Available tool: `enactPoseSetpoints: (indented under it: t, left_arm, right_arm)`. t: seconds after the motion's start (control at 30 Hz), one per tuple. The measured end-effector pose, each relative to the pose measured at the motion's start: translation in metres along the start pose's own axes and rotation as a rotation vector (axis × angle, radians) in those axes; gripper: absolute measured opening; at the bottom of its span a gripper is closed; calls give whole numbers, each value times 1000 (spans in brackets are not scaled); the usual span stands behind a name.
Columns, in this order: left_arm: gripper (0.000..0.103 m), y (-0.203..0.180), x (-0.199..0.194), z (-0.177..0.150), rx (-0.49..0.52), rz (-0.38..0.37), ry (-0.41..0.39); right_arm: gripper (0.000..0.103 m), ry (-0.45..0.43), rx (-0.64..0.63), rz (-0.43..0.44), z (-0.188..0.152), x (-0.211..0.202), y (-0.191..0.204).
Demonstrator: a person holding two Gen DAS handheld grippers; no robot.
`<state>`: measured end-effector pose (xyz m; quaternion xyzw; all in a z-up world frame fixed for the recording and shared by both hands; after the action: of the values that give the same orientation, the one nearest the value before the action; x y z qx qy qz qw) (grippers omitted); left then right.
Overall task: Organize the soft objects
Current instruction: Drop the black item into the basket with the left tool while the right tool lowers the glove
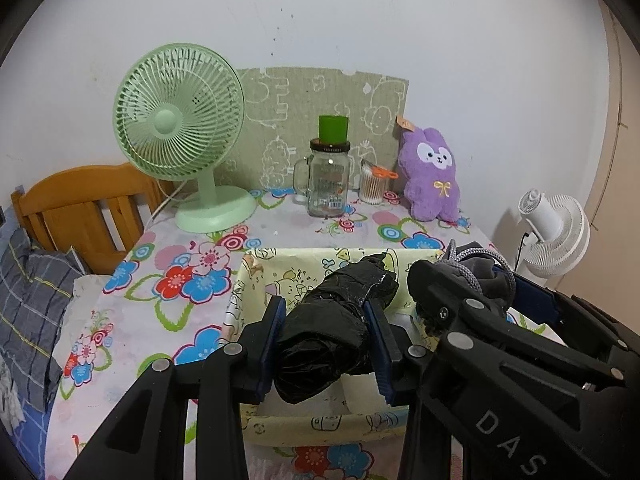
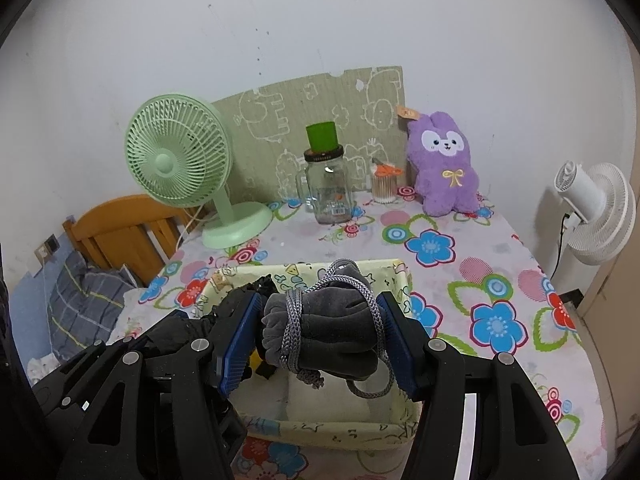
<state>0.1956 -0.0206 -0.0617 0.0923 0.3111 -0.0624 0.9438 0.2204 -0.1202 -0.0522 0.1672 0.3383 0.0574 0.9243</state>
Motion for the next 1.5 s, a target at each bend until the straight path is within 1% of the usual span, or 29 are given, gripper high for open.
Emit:
enactPoseSetpoints:
  t: [0.07,0.1,0.2,0.3,0.43,0.6,0.87,1.07,1.1,1.17,1.23,1.5]
  left_arm:
    - [42,0,6,-1,1,-8,13]
    - [44,0,10,-1,2,-14,22]
    - [52,-3,20,-3,17,-38,57]
    - [61,-7,26,-4,31,-56,74]
    - [69,-6,32,-5,31,-46,93]
    - [74,-3,41,-5,30,-46,122]
    - [79,3,52,-3,26,-23,148]
    - [82,4,61,-3,26,-26,167]
    - [83,3,61,-3,30,-27,164]
    - [84,2,61,-3,32,-27,162]
    - [85,2,61,-3,35,-28,161]
    - [86,1,61,-2,36,-25,162]
  right_arm:
    - [63,8,-1,-2,-1,5,-1]
    - [63,13,-2,-7,-1,9,-2]
    - [63,31,-3,-18,-3,19,-4]
    - [63,50,-7,-21,-4,28,-5]
    - [63,60,-12,-27,-5,37,-7]
    - [63,71,-19,-22,-3,47,-6]
    - [63,85,-24,-7,1,62,-4]
    - [65,110,-32,-30,1,75,-3]
    - [66,115,-33,-36,1,77,-2]
    - [73,115,-38,-44,1,78,-2]
    - [86,114,-46,-60,1,78,-3]
    - [91,117,-48,-76,1,77,-3]
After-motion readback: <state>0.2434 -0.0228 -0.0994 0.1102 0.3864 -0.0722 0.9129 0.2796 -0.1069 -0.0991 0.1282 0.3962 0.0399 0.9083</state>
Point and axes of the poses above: each gripper's, at about its wrist camera, not at the fingertips, and x roughly the way its jaws point, y to its left, z to its top, the point moved 1 cm from there along x, roughly the way its jaws point, and after that the axes turned 14 degrees about x, right-handed, at the moved point
